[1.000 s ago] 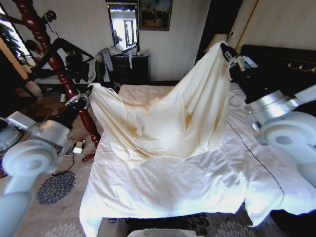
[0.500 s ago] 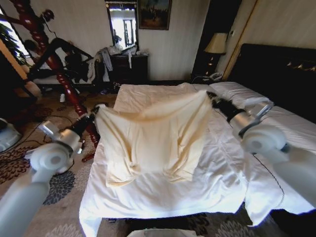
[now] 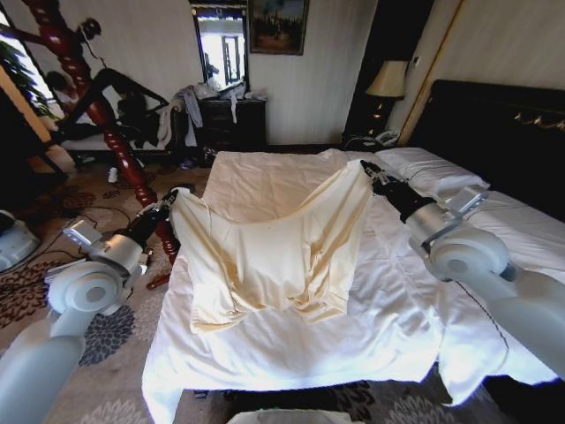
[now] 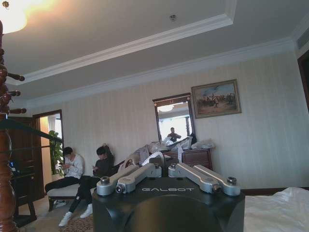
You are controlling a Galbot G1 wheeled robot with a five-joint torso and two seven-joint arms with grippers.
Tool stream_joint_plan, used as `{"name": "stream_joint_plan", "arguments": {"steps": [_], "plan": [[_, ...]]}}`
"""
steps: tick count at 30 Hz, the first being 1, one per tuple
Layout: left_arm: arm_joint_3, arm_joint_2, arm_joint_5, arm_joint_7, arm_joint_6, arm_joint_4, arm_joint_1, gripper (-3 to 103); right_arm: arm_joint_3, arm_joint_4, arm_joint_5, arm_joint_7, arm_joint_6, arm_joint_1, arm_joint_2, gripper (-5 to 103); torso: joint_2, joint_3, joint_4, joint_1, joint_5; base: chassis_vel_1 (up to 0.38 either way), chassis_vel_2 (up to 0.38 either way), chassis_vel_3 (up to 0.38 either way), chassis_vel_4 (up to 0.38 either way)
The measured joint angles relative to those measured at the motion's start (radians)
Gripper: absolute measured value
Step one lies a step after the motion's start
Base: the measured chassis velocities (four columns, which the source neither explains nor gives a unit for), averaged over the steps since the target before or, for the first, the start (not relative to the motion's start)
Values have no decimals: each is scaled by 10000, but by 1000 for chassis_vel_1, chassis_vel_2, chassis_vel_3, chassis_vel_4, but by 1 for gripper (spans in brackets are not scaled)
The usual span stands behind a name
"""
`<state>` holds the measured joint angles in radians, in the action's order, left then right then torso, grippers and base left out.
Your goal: Pick up the clothes from the bed and hang them on the clothes hanger.
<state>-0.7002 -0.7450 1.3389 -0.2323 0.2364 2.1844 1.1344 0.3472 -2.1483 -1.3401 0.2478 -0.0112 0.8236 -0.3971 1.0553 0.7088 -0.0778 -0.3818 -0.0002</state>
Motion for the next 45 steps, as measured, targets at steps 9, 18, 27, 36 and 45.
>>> {"name": "stream_joint_plan", "arguments": {"steps": [9, 18, 27, 36, 45], "plan": [[-1, 5, 5, 0, -7, 0, 4, 0, 0, 0, -2, -7, 7, 37, 0, 1, -1, 0, 0, -1, 1, 0, 0, 0, 0], [-1, 6, 9, 0, -13, -1, 5, 0, 1, 0, -2, -10, 13, 55, 0, 1, -1, 0, -1, -1, 1, 0, 0, 0, 0], [-2, 6, 10, 1, -14, -3, 6, 0, 1, 1, -3, -12, 14, 63, 0, 1, -1, 0, -1, -1, 1, 0, 0, 0, 0], [-2, 6, 10, 1, -14, -4, 7, 0, 0, 2, -3, -12, 15, 66, 0, 1, -1, 0, -1, -1, 1, 0, 0, 0, 0], [-62, -15, -361, -14, -36, 48, 41, 0, 34, 31, 254, -124, 255, 105, -24, 1, -1, 1, -4, 0, -1, 0, 0, 0, 0]]}}
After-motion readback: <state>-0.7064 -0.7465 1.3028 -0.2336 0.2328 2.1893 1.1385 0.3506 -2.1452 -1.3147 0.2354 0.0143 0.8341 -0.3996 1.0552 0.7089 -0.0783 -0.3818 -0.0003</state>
